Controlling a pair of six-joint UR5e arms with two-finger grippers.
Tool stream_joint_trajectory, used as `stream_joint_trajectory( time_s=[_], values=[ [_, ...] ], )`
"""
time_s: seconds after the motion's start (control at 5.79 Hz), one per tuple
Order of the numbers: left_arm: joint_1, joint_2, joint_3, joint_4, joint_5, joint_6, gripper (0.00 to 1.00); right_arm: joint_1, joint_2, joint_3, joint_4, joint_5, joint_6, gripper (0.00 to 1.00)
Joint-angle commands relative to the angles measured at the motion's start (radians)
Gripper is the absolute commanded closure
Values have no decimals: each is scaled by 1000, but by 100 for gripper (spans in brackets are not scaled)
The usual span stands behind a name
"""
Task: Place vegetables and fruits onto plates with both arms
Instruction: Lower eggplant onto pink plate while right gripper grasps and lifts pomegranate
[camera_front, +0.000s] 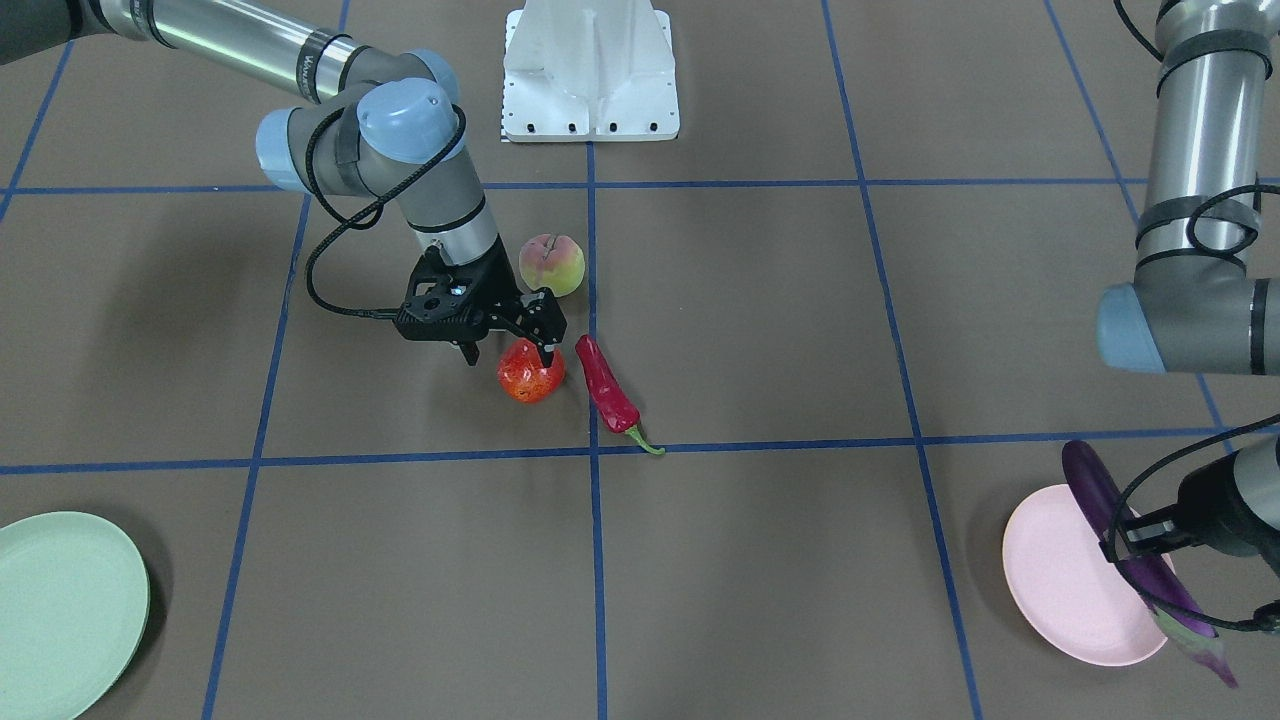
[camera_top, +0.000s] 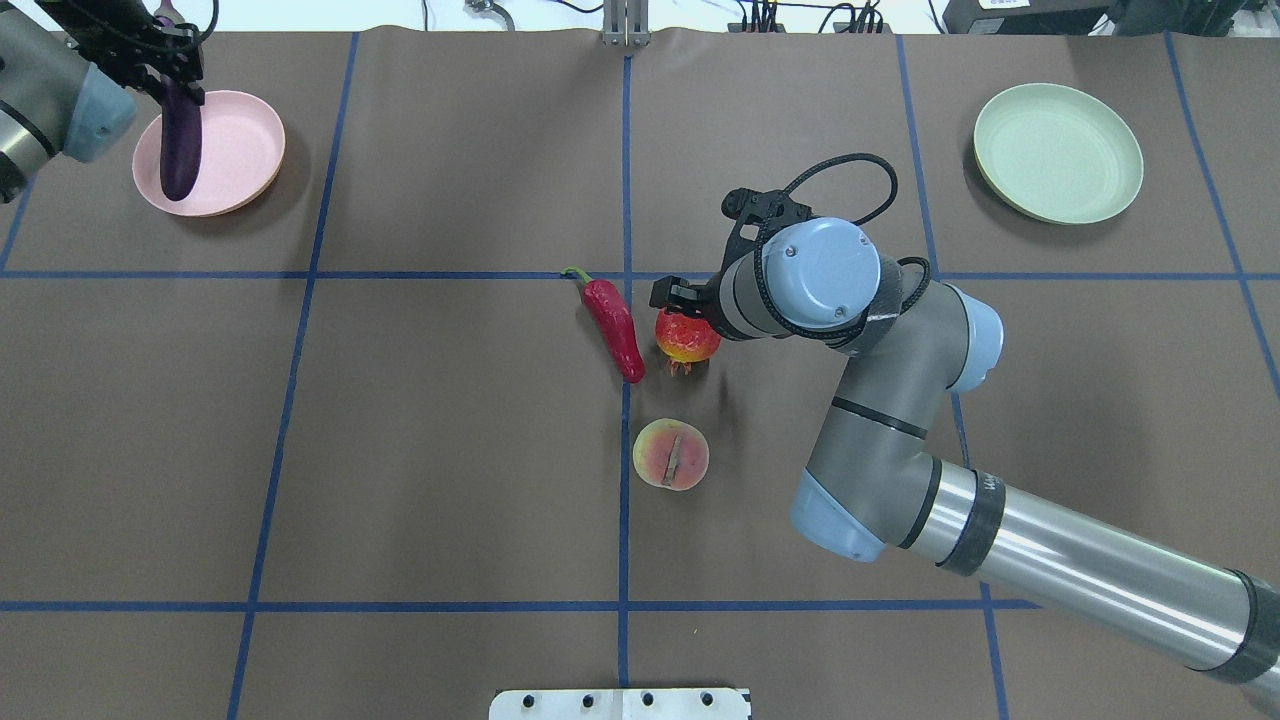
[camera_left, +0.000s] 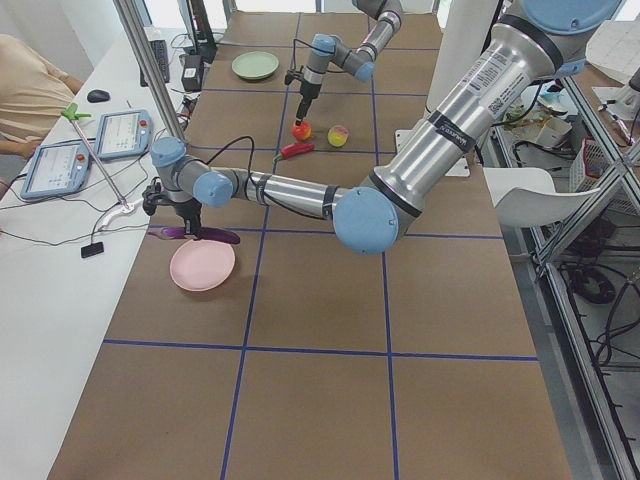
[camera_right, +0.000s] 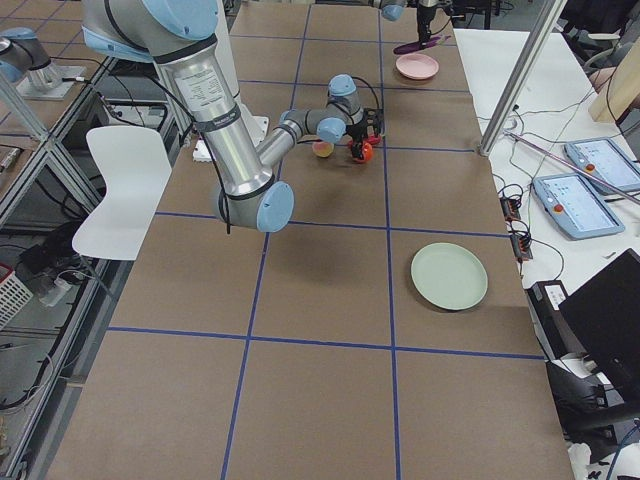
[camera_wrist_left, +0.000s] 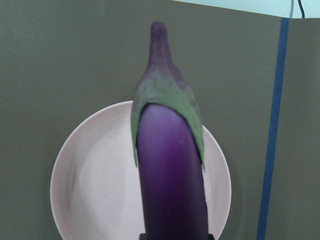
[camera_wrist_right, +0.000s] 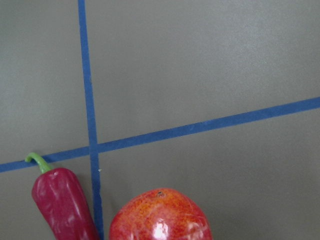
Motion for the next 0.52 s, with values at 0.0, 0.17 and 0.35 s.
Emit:
stream_joint_trajectory(
  time_s=[0.0, 0.17, 0.35],
  values=[
    [0, 0, 1, 1, 0, -3, 100, -12, 27, -44, 3, -28, 2, 0],
    [2, 0, 1, 1, 0, -3, 100, -18, 51, -69, 1, -30, 25, 0],
    [4, 0, 1, 1, 0, -1, 100, -27, 45, -75, 3, -34, 22, 0]
  ],
)
